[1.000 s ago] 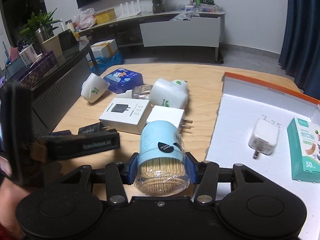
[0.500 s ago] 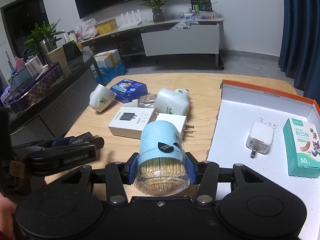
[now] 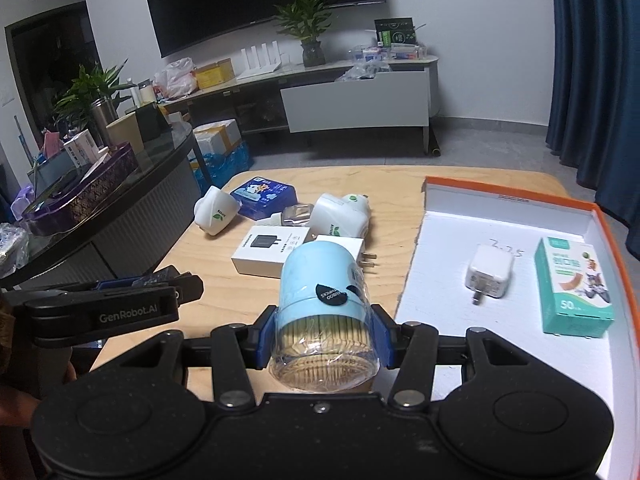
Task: Organize rigid objects
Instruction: 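Carry the toothpick jar and black charger over the white box with both tools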
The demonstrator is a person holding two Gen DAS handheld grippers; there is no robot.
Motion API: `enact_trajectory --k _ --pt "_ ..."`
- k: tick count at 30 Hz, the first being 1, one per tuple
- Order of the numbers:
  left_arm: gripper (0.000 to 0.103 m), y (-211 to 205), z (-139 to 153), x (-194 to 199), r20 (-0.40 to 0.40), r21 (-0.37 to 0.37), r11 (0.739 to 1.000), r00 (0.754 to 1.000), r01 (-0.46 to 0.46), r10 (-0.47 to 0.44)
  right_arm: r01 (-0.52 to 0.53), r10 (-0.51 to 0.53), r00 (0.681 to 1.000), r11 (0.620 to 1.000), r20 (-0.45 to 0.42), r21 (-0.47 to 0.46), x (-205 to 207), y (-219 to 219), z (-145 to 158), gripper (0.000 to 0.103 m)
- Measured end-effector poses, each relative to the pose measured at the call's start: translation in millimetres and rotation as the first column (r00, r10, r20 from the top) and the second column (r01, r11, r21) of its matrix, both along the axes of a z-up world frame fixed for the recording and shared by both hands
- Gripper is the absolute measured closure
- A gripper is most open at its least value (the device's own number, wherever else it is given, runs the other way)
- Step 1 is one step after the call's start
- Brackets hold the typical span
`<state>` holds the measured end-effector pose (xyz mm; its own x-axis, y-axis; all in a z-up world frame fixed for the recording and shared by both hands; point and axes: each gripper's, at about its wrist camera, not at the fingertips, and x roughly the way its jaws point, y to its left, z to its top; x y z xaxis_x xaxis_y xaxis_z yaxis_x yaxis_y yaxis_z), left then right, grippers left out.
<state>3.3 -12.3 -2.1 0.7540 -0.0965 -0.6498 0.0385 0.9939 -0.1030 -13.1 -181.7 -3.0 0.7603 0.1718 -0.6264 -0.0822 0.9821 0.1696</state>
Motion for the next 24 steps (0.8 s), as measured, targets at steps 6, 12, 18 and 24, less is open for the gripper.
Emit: enact_trajectory --k 6,12,18,24 --pt "0.038 -8.5 5.7 -10.7 0.011 0.003 1.0 1.0 0.023 -0.023 0.022 -0.022 1.0 1.0 0.015 -0.001 -15.7 -6.4 5.4 0.044" --pt "0.038 -19.6 11.5 -21.1 0.02 -0.002 0.998 0.998 0.057 -0.057 0.044 -0.044 0.999 0.999 0.032 0.002 -29.8 -13.6 11.7 0.044" --pt "0.038 -32.5 15.3 -27.6 0.026 -0.009 0.996 0.996 0.091 -0.091 0.073 -0.073 0.996 0.997 0.048 0.002 -41.3 -23.7 16.2 0.044" --pt "0.038 -45.0 17.3 -31.5 0.025 -0.017 0.992 0.992 0.124 -0.124 0.109 -0.109 0.992 0.994 0.059 0.006 -50.8 -36.3 19.1 0.044"
